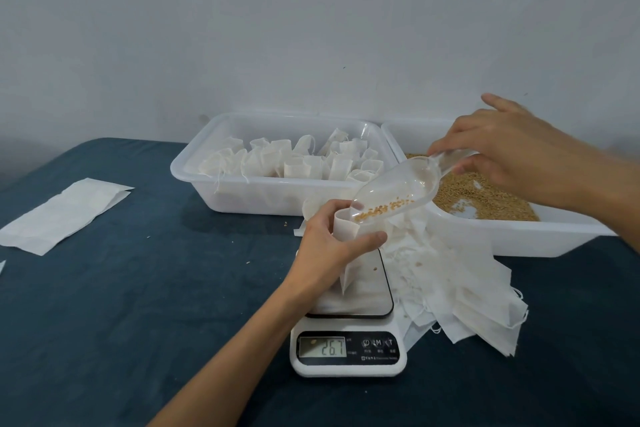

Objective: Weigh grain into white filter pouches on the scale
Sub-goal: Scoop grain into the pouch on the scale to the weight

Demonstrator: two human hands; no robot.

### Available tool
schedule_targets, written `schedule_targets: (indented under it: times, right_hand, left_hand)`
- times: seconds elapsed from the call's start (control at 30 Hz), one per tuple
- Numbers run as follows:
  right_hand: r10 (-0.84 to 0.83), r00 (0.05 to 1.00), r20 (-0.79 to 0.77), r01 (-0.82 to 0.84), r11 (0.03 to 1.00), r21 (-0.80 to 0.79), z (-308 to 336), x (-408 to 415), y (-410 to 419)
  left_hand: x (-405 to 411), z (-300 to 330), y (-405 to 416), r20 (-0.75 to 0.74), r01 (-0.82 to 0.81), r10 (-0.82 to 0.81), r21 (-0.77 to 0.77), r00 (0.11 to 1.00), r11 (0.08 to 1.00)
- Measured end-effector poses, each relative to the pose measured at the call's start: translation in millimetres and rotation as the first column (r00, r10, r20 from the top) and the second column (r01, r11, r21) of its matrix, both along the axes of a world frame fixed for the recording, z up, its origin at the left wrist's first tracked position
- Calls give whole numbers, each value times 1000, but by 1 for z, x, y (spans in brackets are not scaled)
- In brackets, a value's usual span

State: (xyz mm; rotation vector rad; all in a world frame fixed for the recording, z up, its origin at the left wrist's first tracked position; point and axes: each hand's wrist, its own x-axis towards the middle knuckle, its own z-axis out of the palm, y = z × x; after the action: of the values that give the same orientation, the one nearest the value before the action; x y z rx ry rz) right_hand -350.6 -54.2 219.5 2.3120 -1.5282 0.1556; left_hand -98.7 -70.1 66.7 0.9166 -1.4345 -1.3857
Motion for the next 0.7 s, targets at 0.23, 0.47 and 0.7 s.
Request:
schedule_targets:
  times: [0.23, 0.47, 0.7]
  right_hand:
    - [26, 1000, -10, -26, 1000, -13, -2, -2, -2]
    - [18, 1000, -22, -18, 1000, -17, -4, -2, -2]
    - [-91, 937, 336, 5, 969, 249, -29, -12, -6]
  left_hand:
    - [2, 4, 0, -32, 18, -17, 29, 999, 999]
    - [1, 3, 0, -30, 31, -30, 34, 999, 999]
    - [3, 2, -1, 4, 24, -24, 17, 1000, 1000]
